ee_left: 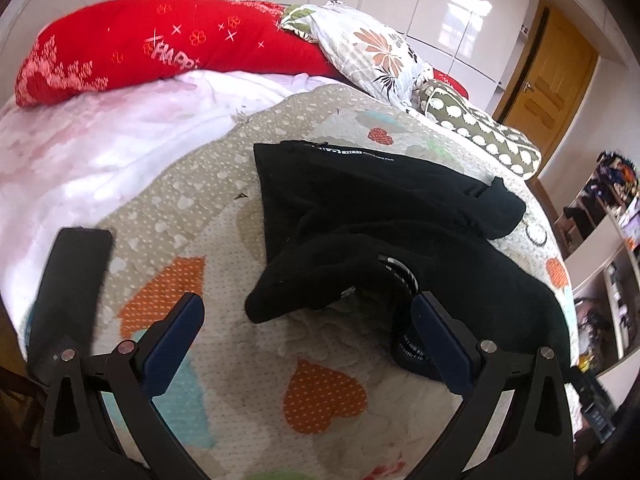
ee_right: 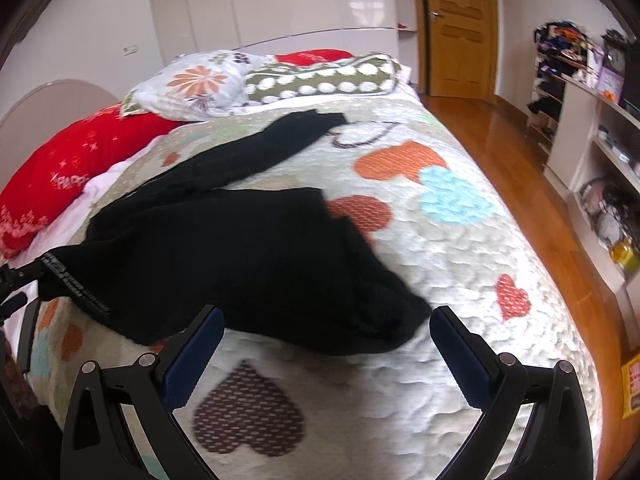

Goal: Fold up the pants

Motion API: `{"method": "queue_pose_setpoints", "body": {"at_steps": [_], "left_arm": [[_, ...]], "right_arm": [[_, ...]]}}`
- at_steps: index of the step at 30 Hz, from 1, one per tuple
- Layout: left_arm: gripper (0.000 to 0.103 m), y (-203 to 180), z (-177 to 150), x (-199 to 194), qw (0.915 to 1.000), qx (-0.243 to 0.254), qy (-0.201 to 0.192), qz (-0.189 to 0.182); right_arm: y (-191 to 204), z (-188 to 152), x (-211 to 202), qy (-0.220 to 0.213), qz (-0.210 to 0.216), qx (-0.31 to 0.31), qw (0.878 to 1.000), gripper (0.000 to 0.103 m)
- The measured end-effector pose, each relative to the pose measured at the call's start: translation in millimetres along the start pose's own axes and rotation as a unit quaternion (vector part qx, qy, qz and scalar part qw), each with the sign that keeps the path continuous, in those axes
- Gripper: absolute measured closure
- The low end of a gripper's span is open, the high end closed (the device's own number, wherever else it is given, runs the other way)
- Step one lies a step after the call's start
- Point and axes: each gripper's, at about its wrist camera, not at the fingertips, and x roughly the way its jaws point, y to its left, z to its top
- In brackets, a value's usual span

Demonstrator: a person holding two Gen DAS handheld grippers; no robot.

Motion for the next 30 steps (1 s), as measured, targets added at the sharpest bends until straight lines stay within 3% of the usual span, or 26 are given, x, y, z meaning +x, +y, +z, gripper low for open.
{"method": "queue_pose_setpoints", "body": {"at_steps": [7, 16, 23, 28, 30], "left_arm": [[0.0, -6.4, 6.1, 15.9, 0.9996, -0.021, 0.005, -0.016], [0.0, -15.6, 12.5, 35.3, 0.9992, -0.024, 0.022, -0.021], [0.0, -19.0, 14.2, 52.4, 0.9991, -0.022, 0.033, -0.017], [0.0, -19.8, 15.4, 60.0, 0.9989, -0.015, 0.041, -0.016], [0.0, -19.8, 15.1, 63.3, 0.9989, -0.014, 0.043, -0.016]], "right_arm": [[-32.1, 5.3, 11.6, 0.009, -0.013, 0.031, 0.999, 0.002], [-55.9, 24.8, 22.7, 0.005, 0.007, 0.079, 0.997, 0.008], [-40.6, 41.2, 56.3, 0.042, -0.01, 0.015, 0.999, 0.034], [-32.4, 37.6, 77.3, 0.06, 0.0, -0.011, 0.998, 0.038], [-29.7, 38.2, 77.9, 0.063, 0.016, -0.012, 0.998, 0.047]]}}
